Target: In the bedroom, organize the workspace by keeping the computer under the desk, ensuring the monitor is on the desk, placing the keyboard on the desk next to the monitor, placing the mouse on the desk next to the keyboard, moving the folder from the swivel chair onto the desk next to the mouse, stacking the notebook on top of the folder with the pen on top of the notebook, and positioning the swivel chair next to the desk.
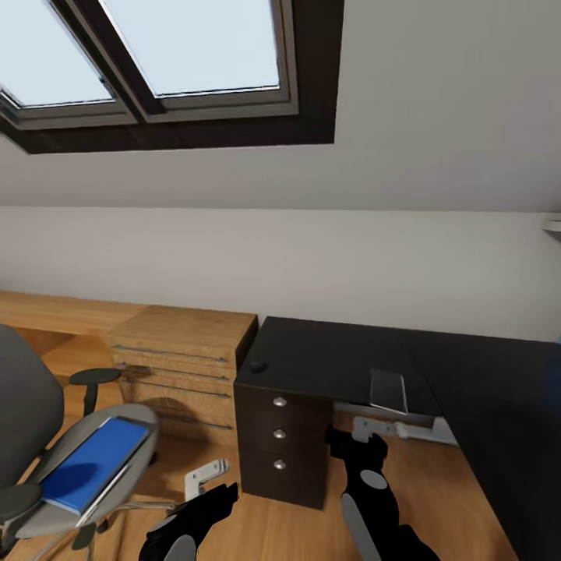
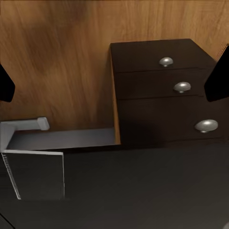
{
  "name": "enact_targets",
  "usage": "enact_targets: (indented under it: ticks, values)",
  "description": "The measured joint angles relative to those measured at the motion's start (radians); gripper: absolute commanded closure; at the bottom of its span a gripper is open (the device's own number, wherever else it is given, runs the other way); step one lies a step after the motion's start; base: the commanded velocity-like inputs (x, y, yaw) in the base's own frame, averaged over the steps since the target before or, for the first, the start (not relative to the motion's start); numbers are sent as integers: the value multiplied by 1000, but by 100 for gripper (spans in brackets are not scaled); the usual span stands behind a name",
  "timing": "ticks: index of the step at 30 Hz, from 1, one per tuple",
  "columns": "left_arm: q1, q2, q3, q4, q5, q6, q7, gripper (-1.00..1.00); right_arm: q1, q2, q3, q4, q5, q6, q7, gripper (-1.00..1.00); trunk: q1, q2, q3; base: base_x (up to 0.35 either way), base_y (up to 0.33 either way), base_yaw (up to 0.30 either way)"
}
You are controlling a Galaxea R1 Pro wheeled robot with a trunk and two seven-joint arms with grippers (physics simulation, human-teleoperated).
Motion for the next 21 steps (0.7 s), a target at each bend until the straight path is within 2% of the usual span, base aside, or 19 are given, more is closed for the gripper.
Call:
enact_targets:
  ticks: [16,21]
  values:
    - [0,0,0,0,0,0,1,-100,0,0,4,4,-1,0,2,-100,0,0,-2,319,0,271]
    - [0,0,-6,-8,-5,-3,2,-100,0,0,32,4,0,0,1,-100,0,0,-5,295,0,188]
